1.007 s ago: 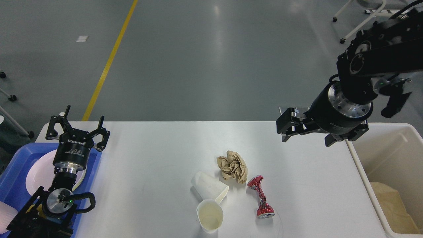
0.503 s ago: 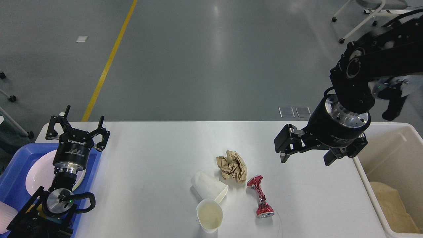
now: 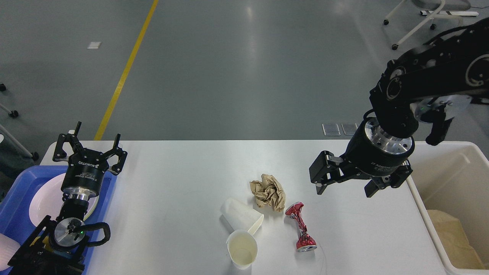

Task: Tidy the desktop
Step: 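Move the right gripper down toward the white paper cup, then grasp the white paper cup with the right gripper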

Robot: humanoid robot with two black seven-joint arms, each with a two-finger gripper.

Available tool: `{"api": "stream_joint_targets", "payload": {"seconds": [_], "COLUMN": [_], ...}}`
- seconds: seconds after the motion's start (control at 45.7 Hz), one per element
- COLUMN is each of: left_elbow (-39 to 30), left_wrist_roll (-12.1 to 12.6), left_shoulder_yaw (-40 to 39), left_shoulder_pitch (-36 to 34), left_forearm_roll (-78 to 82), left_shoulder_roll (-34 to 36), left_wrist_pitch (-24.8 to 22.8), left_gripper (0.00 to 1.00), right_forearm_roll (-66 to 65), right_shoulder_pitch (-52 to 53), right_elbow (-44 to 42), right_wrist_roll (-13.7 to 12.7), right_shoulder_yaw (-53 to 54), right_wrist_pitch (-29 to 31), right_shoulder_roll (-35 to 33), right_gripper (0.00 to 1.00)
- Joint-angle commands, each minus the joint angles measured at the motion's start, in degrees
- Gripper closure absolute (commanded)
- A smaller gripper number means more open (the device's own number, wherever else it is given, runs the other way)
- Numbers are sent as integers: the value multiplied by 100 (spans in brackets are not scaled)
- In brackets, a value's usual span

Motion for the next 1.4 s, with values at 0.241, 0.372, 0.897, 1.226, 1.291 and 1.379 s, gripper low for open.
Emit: {"api": "stream_joint_targets", "payload": {"seconds": [0.241,0.372,0.897,1.226,1.291,1.379], "left_elbow": [0,0,0,0,0,0], "left_wrist_roll": [7,-2,-2,7,-2,-2], "left_shoulder_yaw": [0,0,0,0,0,0], "left_shoulder_pitch": [0,0,0,0,0,0], "left_forearm_roll": [0,0,0,0,0,0], "left_shoulder_roll": [0,0,0,0,0,0], "left_wrist_pitch": [0,0,0,0,0,0], "left_gripper": [4,4,4,4,4,4], "right_forearm_roll": [-149,-123,-518,-536,-553,-597], "right_shoulder_pitch": [-538,-968,-3913,-4502,-4599,-4801], "right_elbow": [-161,-170,-1646,-2191,-2209,-2393], "right_wrist_roll": [-46,-116,-1250,-1224,-1224,-1224], "right_shoulder_yaw": [1057,1426,2508,2517,2508,2508], "right_wrist_pitch": [-287,-875,-2186,-2827,-2977,-3109], "right_shoulder_roll": [-99,-37,1175,1580,1650,1817], "right_gripper": [0,0,0,0,0,3]}}
